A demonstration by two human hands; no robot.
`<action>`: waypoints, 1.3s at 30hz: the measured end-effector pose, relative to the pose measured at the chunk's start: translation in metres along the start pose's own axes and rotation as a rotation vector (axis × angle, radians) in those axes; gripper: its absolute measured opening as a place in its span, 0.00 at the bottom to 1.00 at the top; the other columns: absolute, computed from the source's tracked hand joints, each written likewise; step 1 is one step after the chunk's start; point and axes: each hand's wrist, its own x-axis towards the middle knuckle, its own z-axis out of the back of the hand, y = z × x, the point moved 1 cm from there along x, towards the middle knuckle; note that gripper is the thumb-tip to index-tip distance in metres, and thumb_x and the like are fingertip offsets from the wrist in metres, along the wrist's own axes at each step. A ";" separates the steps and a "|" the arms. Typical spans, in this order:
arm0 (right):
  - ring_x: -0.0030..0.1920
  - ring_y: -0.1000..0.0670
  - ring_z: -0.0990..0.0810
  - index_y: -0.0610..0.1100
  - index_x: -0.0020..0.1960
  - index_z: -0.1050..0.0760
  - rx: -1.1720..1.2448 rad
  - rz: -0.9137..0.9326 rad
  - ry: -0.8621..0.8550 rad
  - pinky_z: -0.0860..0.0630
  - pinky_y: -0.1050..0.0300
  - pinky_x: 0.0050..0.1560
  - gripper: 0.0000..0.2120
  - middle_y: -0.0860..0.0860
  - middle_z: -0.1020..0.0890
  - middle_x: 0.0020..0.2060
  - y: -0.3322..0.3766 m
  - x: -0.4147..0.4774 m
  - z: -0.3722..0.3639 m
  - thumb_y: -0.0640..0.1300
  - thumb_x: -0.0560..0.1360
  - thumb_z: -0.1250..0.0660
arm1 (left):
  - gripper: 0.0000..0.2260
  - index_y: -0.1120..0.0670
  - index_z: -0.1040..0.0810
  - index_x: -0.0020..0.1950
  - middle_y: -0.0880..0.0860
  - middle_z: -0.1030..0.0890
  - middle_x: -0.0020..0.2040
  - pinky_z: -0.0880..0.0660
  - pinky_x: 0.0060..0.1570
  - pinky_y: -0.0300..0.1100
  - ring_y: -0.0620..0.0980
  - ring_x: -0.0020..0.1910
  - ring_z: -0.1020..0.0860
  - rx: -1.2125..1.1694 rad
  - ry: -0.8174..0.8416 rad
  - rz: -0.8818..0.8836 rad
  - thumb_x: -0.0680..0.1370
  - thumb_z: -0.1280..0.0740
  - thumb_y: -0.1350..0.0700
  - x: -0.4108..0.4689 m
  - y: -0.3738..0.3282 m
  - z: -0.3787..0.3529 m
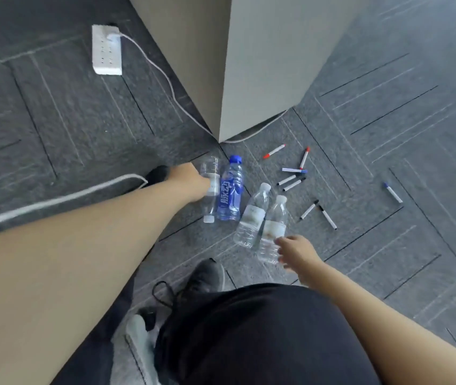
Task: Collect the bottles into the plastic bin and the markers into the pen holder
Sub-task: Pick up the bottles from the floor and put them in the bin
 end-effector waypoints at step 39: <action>0.43 0.41 0.20 0.38 0.43 0.24 -0.065 0.124 -0.191 0.24 0.52 0.43 0.17 0.45 0.22 0.38 0.134 0.014 0.029 0.54 0.70 0.34 | 0.27 0.56 0.33 0.61 0.55 0.22 0.58 0.25 0.50 0.47 0.57 0.55 0.22 -0.291 -0.155 -0.101 0.68 0.28 0.47 0.012 -0.037 0.000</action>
